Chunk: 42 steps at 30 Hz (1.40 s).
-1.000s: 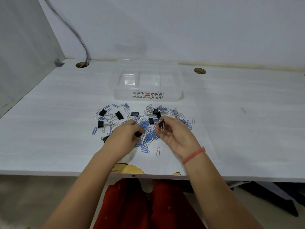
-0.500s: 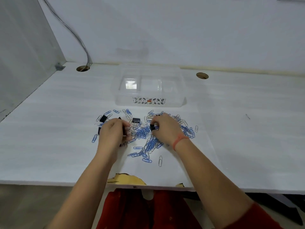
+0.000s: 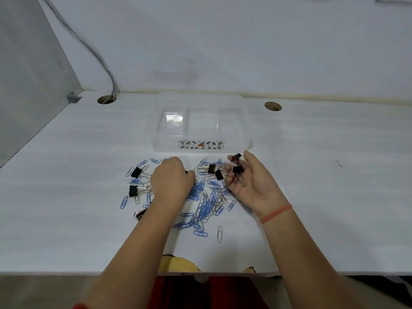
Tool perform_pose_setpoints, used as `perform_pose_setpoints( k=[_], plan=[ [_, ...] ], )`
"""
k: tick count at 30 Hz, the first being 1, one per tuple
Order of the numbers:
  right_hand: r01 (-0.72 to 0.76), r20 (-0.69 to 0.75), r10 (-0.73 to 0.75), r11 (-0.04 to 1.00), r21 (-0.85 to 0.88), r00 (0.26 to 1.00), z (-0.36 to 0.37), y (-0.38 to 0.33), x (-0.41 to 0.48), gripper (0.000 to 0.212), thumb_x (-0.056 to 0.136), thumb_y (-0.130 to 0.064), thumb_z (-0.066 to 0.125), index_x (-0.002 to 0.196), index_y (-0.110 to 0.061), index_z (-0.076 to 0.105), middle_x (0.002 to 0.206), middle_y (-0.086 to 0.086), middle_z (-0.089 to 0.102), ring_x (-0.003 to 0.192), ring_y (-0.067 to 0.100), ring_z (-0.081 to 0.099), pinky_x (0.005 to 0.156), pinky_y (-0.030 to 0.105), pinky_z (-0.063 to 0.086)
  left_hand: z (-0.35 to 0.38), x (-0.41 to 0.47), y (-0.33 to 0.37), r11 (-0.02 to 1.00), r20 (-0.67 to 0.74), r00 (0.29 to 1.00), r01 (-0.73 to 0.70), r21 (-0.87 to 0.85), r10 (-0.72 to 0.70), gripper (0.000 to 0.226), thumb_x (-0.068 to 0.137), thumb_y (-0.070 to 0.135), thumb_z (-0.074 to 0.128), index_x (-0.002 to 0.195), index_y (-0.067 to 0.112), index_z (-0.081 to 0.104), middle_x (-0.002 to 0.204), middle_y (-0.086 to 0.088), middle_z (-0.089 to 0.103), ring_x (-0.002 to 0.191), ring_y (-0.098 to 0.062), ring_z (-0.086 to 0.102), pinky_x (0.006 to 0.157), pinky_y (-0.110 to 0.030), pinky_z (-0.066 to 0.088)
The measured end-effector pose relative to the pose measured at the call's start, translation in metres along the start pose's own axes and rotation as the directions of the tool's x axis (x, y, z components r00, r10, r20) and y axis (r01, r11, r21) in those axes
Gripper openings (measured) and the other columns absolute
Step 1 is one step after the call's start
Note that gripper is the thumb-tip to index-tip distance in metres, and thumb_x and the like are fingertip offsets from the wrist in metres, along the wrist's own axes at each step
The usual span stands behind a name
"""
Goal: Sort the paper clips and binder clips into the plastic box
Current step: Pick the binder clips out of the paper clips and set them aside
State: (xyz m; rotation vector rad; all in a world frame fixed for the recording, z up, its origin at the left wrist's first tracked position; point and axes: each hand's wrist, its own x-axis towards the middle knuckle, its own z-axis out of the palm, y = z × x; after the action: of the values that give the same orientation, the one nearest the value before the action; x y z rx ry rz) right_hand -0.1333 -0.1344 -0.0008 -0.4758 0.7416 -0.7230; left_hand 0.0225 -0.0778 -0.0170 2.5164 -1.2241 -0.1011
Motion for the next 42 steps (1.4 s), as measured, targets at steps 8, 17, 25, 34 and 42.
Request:
perform_pose_setpoints(
  k=[8, 17, 25, 34, 42],
  plan=[
    [0.218, -0.086, -0.444, 0.589, -0.778, 0.892, -0.003, 0.000, 0.015, 0.027, 0.096, -0.027, 0.049, 0.073, -0.013, 0.057, 0.059, -0.002, 0.053, 0.054, 0.014, 0.052, 0.053, 0.024, 0.048, -0.014, -0.013, 0.000, 0.900, -0.030, 0.998, 0.041, -0.434, -0.060, 0.020, 0.080, 0.031, 0.056, 0.088, 0.012, 0.058, 0.082, 0.002, 0.062, 0.075, -0.018, 0.054, 0.056, -0.027, 0.036],
    [0.171, 0.308, -0.404, -0.342, -0.924, 0.861, -0.004, 0.009, 0.021, 0.031, 0.086, -0.022, 0.060, 0.117, -0.020, 0.058, 0.106, 0.008, 0.069, 0.098, 0.028, 0.060, 0.073, 0.029, 0.040, -0.024, 0.003, 0.018, 0.329, 0.596, 0.803, 0.560, -0.761, 0.012, 0.036, 0.091, 0.034, 0.036, 0.079, 0.013, 0.062, 0.056, 0.001, 0.047, 0.043, -0.011, 0.029, 0.041, -0.018, 0.020],
    [0.258, 0.290, -0.393, -0.133, -0.957, 0.873, -0.020, -0.018, 0.002, 0.019, 0.089, -0.027, 0.058, 0.107, -0.024, 0.064, 0.072, -0.001, 0.061, 0.063, 0.008, 0.051, 0.059, 0.023, 0.037, -0.004, 0.025, 0.019, 0.933, 0.286, 0.895, -0.289, -0.215, 0.343, 0.033, 0.078, 0.025, 0.064, 0.107, 0.039, 0.064, 0.099, 0.007, 0.066, 0.085, -0.015, 0.057, 0.070, -0.027, 0.047],
    [0.184, 0.046, -0.206, 0.728, -0.660, 0.978, -0.032, -0.020, 0.001, 0.014, 0.096, -0.019, 0.049, 0.097, -0.016, 0.063, 0.070, 0.004, 0.055, 0.041, 0.009, 0.036, 0.038, 0.018, 0.023, 0.004, 0.027, 0.024, 0.915, 0.218, 0.903, -0.316, -0.250, 0.371, 0.020, 0.076, 0.025, 0.069, 0.094, 0.030, 0.062, 0.088, 0.007, 0.065, 0.087, -0.018, 0.062, 0.071, -0.031, 0.051],
    [0.025, 0.061, -0.026, 1.000, 0.009, 0.998, -0.037, -0.020, -0.005, 0.028, 0.089, -0.038, 0.053, 0.078, -0.012, 0.060, 0.077, 0.008, 0.066, 0.052, 0.011, 0.053, 0.036, 0.016, 0.040, -0.019, -0.007, 0.023, 0.091, 0.507, 0.844, 0.499, -0.862, 0.175, 0.025, 0.089, 0.026, 0.044, 0.076, 0.009, 0.056, 0.050, 0.003, 0.040, 0.039, -0.009, 0.029, 0.037, -0.018, 0.021]
  ],
)
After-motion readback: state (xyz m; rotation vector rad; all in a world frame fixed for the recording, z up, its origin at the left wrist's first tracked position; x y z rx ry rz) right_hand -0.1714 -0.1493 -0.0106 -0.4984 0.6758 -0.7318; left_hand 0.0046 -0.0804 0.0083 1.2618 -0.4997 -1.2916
